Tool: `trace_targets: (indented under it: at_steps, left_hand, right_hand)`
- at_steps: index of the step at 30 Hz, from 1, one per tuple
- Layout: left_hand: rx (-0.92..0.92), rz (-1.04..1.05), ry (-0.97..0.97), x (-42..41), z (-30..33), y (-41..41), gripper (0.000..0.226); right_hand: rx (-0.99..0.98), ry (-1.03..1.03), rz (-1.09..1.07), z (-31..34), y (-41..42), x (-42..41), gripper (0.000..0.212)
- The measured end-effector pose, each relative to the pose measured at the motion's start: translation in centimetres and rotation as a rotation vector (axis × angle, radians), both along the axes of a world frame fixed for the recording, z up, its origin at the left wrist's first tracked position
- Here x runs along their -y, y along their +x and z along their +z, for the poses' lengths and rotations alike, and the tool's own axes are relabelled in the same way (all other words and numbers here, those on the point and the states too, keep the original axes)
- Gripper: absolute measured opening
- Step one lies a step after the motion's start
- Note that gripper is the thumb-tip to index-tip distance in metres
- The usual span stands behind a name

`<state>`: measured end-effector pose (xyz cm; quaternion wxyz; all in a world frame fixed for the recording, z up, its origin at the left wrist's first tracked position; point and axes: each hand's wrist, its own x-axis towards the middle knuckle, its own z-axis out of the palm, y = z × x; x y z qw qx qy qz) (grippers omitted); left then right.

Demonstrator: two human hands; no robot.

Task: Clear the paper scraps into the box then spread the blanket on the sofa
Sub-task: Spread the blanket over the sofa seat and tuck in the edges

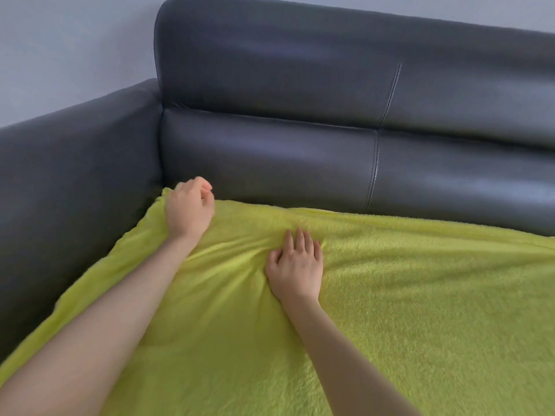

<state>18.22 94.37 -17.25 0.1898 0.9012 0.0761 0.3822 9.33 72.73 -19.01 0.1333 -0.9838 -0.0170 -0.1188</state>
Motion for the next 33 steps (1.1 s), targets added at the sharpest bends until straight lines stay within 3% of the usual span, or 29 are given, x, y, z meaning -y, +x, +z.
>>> trace_targets:
  at_steps: [3, 7, 17, 23, 27, 29, 31, 33]
  left_hand:
    - [-0.200, 0.044, 0.134, -6.2, -0.8, -1.4, 0.023]
    - [-0.522, -0.064, 0.016, -7.0, -1.7, -1.1, 0.044]
    - [-0.933, 0.061, -0.020, -5.9, 1.9, 1.6, 0.058]
    - [-1.092, 0.143, 0.021, -5.1, 4.2, 3.4, 0.066]
    - [-1.168, 0.130, 0.103, -5.4, 3.9, 4.4, 0.074]
    - [-1.138, 0.110, 0.210, -5.6, 2.2, 4.6, 0.076]
    - [-1.045, 0.116, 0.266, -6.0, 0.4, 4.6, 0.075]
    - [-0.999, 0.123, 0.254, -6.3, -0.4, 4.8, 0.075]
  right_hand:
    - [-0.011, -0.026, 0.008, 0.2, -0.1, -0.1, 0.065]
    - [-0.035, -0.040, 0.007, 0.5, -0.2, -0.1, 0.061]
    - [-0.081, -0.030, 0.027, 1.2, -0.1, -0.1, 0.060]
    - [-0.158, -0.066, 0.066, 2.2, 0.7, 0.4, 0.058]
    - [-0.174, -0.088, 0.160, 4.4, 2.7, 2.4, 0.044]
    - [-0.042, 0.060, 0.160, 5.3, 4.7, 3.7, 0.031]
    - [0.093, 0.060, 0.159, 5.5, 7.3, 4.7, 0.026]
    - [0.014, 0.047, 0.195, 5.1, 9.6, 4.8, 0.032]
